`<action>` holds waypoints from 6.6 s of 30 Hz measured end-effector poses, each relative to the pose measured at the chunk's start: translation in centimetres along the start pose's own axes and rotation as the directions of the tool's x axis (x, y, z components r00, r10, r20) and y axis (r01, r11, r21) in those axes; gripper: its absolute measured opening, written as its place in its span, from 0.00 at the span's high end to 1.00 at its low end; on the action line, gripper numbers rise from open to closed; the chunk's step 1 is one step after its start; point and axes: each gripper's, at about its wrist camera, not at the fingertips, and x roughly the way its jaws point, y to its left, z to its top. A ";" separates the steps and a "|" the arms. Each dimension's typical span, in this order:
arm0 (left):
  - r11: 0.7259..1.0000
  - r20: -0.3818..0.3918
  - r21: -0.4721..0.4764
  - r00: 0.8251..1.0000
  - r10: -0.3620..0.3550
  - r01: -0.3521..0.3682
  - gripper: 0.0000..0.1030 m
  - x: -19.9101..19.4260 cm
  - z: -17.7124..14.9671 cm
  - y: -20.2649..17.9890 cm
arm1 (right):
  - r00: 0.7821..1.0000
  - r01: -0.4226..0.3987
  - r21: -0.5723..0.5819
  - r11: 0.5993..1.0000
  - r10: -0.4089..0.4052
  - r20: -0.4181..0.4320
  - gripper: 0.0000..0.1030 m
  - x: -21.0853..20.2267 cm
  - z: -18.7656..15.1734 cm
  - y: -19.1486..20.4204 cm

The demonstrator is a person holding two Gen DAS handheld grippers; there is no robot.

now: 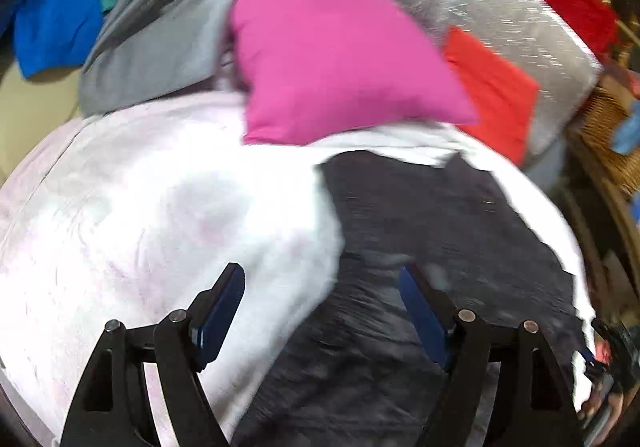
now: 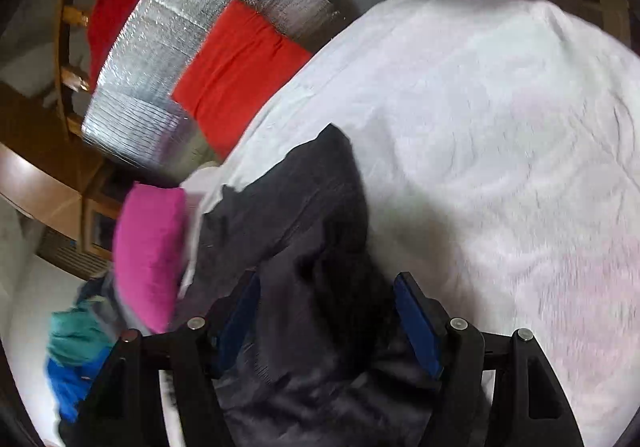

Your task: Fold large clothes

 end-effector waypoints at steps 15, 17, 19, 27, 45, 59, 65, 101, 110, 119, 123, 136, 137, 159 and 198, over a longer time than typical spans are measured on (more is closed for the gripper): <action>0.999 -0.096 0.044 0.995 -0.024 0.028 0.72 4.1 -1.4 -2.2 | 0.993 0.107 -0.237 0.966 -0.090 0.080 0.67 1.1 -1.3 4.4; 0.997 -0.099 0.071 0.995 0.015 -0.008 0.71 4.3 -1.5 -2.6 | 0.992 0.114 -0.255 0.960 -0.096 0.084 0.68 0.9 -1.5 4.5; 0.996 -0.142 0.077 0.988 0.065 -0.055 0.59 5.7 -1.9 -2.4 | 0.986 0.166 -0.247 0.955 -0.167 0.018 0.67 2.7 -1.7 3.6; 1.000 -0.088 0.010 0.996 -0.008 0.009 0.44 2.8 -0.9 -1.6 | 0.998 0.037 -0.101 0.994 -0.031 0.056 0.35 -0.5 0.1 2.2; 0.995 -0.165 0.088 0.986 -0.033 0.049 0.36 4.3 -2.2 -3.8 | 0.992 0.122 -0.271 0.955 -0.109 0.066 0.68 1.2 -1.5 4.7; 0.992 -0.117 0.122 0.993 0.025 -0.010 0.31 1.7 -2.6 -3.3 | 0.990 0.143 -0.236 0.961 -0.140 0.030 0.50 -0.6 -1.4 2.6; 0.981 0.024 0.196 1.000 -0.018 0.013 0.31 -2.4 -3.5 -4.1 | 0.996 0.078 -0.257 0.963 -0.064 0.063 0.52 -4.3 -1.9 2.5; 0.985 -0.199 0.064 0.970 -0.143 0.158 0.25 0.6 -2.2 -1.8 | 0.999 0.029 -0.083 0.996 -0.031 -0.027 0.38 0.0 -0.8 1.0; 0.999 -0.110 0.036 0.994 -0.027 0.031 0.24 0.8 -0.8 1.1 | 0.986 0.157 -0.243 0.957 -0.165 -0.015 0.49 3.4 -2.2 2.8; 0.980 -0.177 0.178 0.976 0.123 -0.091 0.24 4.5 -2.1 -1.3 | 0.972 0.234 -0.317 0.919 -0.220 0.078 0.67 2.2 -2.7 4.2; 0.986 -0.186 0.147 0.977 0.099 -0.072 0.24 4.0 -2.2 -1.0 | 0.975 0.221 -0.293 0.930 -0.221 0.033 0.62 2.7 -2.4 3.5; 0.957 0.024 0.264 0.993 0.115 -0.117 0.24 -4.6 -5.6 -0.1 | 0.976 0.179 -0.318 0.931 -0.128 0.175 0.21 -7.3 -4.1 1.8; 0.959 0.030 0.260 0.993 0.113 -0.117 0.24 -5.5 -6.3 0.6 | 0.977 0.173 -0.319 0.932 -0.123 0.173 0.21 -8.1 -4.4 1.4; 0.995 -0.308 0.096 0.951 0.030 0.000 0.24 -15.4 -23.3 6.8 | 0.975 0.035 -0.334 0.942 -0.106 -0.195 0.21 -16.9 -18.1 -4.9; 0.965 -0.354 0.134 0.921 -0.164 0.224 0.91 -18.5 -24.4 3.4 | 0.966 -0.075 -0.558 0.826 -0.078 -0.245 0.88 -20.1 -21.6 3.0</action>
